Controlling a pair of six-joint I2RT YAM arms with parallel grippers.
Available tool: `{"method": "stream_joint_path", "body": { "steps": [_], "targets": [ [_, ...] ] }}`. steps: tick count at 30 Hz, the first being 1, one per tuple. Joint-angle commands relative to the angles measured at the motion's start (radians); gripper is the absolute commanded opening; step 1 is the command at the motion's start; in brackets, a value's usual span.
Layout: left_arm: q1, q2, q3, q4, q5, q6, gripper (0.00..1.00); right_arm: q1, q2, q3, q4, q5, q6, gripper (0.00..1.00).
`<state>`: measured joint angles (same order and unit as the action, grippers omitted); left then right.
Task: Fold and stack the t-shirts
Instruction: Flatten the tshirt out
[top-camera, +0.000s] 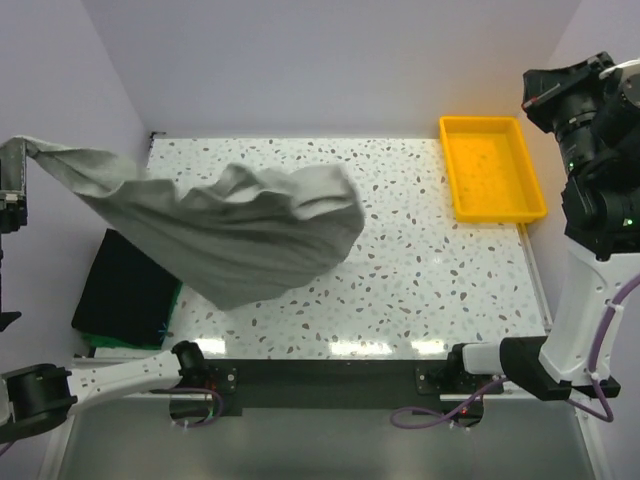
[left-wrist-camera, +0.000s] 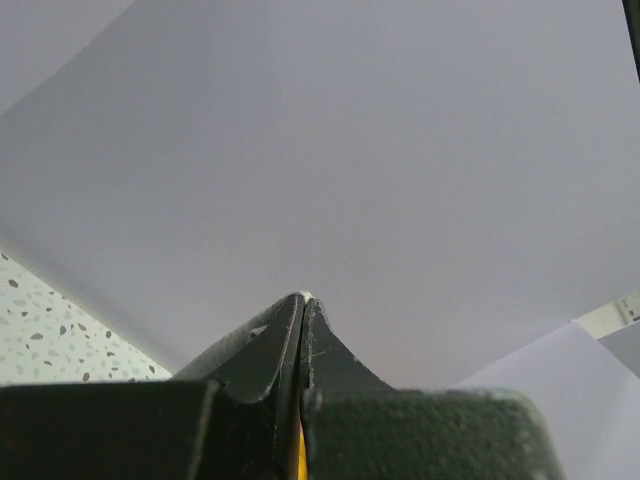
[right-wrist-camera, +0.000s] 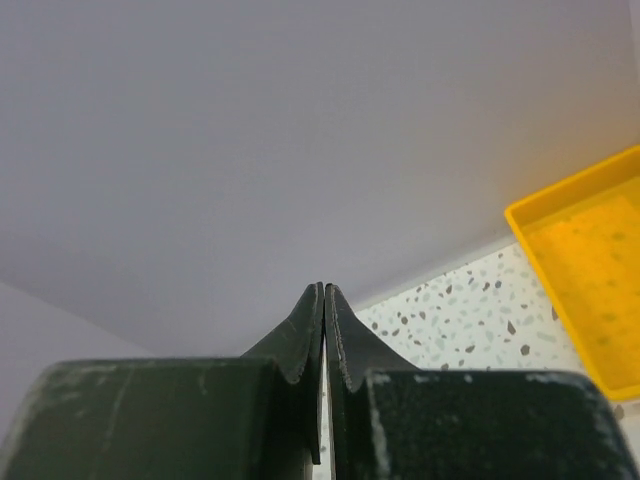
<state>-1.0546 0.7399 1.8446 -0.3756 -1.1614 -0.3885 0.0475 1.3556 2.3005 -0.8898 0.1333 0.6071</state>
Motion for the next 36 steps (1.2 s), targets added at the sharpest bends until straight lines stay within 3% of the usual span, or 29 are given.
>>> {"method": "stream_joint_path", "body": {
  "steps": [1, 5, 8, 9, 10, 12, 13, 14, 17, 19, 22, 26, 32, 36],
  "targets": [
    [-0.016, 0.018, -0.010, 0.353, -0.095, 0.253, 0.00, -0.017, -0.036, -0.010, 0.172, 0.031, 0.068, 0.00],
    [-0.028, 0.056, -0.022, 0.578, -0.054, 0.433, 0.00, -0.017, -0.038, -0.042, 0.322, -0.020, 0.123, 0.00],
    [-0.044, 0.136, 0.002, 0.578, -0.070, 0.503, 0.00, -0.015, 0.005, -0.074, 0.377, -0.234, 0.212, 0.00],
    [-0.045, 0.148, -0.017, 0.557, -0.086, 0.484, 0.00, -0.014, 0.014, -0.119, 0.408, -0.345, 0.238, 0.00],
    [-0.045, 0.141, -0.050, 0.522, -0.087, 0.459, 0.00, -0.005, 0.014, -0.273, 0.499, -0.529, 0.268, 0.00],
    [-0.045, 0.092, -0.180, 0.459, -0.060, 0.310, 0.00, 0.102, -0.003, -0.439, 0.535, -0.612, 0.272, 0.00],
    [-0.045, 0.075, -0.221, 0.398, -0.051, 0.268, 0.00, 0.176, -0.033, -0.584, 0.514, -0.528, 0.220, 0.00],
    [-0.045, 0.064, -0.288, 0.377, -0.049, 0.232, 0.00, 0.357, -0.050, -0.657, 0.500, -0.459, 0.113, 0.00],
    [-0.045, 0.084, -0.326, 0.219, -0.040, 0.137, 0.00, 0.601, -0.087, -0.957, 0.586, -0.286, 0.065, 0.00],
    [-0.045, 0.143, -0.303, 0.134, -0.015, 0.108, 0.00, 0.647, -0.087, -1.167, 0.752, -0.268, 0.113, 0.00],
    [-0.045, 0.243, -0.200, 0.112, -0.037, 0.141, 0.00, 0.754, -0.041, -1.283, 0.879, -0.247, 0.122, 0.02],
    [-0.045, 0.372, -0.046, 0.188, -0.026, 0.262, 0.00, 0.948, 0.062, -1.286, 0.977, -0.137, 0.118, 0.08],
    [-0.044, 0.432, 0.002, 0.328, -0.038, 0.382, 0.00, 0.977, 0.014, -1.412, 1.141, -0.057, 0.239, 0.28],
    [-0.044, 0.460, 0.033, 0.356, -0.020, 0.424, 0.00, 0.980, -0.029, -1.496, 1.203, -0.003, 0.287, 0.34]
  ]
}}
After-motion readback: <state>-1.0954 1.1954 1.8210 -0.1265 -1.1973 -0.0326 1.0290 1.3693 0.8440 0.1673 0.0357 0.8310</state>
